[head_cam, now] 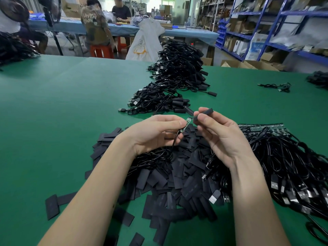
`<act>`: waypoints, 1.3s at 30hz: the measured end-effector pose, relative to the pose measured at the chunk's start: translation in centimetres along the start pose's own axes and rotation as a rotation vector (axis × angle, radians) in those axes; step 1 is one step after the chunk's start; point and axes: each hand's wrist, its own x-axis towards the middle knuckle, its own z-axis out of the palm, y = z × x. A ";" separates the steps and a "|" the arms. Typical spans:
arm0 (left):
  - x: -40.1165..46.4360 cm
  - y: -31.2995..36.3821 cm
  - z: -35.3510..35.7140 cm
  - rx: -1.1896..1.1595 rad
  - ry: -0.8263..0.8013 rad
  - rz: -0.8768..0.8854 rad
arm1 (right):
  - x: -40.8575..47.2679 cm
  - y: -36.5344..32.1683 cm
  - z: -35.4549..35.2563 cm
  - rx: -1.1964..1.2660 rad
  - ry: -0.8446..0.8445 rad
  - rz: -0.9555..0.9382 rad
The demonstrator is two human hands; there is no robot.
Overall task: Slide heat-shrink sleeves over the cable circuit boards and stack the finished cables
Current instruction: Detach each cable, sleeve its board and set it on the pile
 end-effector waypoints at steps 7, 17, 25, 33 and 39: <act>0.0 -0.2 0.0 0.027 -0.027 0.040 | 0.1 0.3 0.2 0.019 -0.003 0.015; -0.4 -0.2 -0.5 0.072 -0.085 0.073 | -0.1 0.1 -0.5 0.082 -0.087 0.220; -0.5 -0.2 -0.5 0.083 -0.082 0.091 | -0.1 0.1 -0.4 -0.046 -0.168 0.206; -0.1 -0.3 -0.5 0.102 0.102 0.124 | 0.7 1.2 0.1 -0.032 -0.055 0.158; -0.5 0.3 -1.5 0.507 0.218 0.205 | 1.2 1.9 0.2 0.098 0.120 0.141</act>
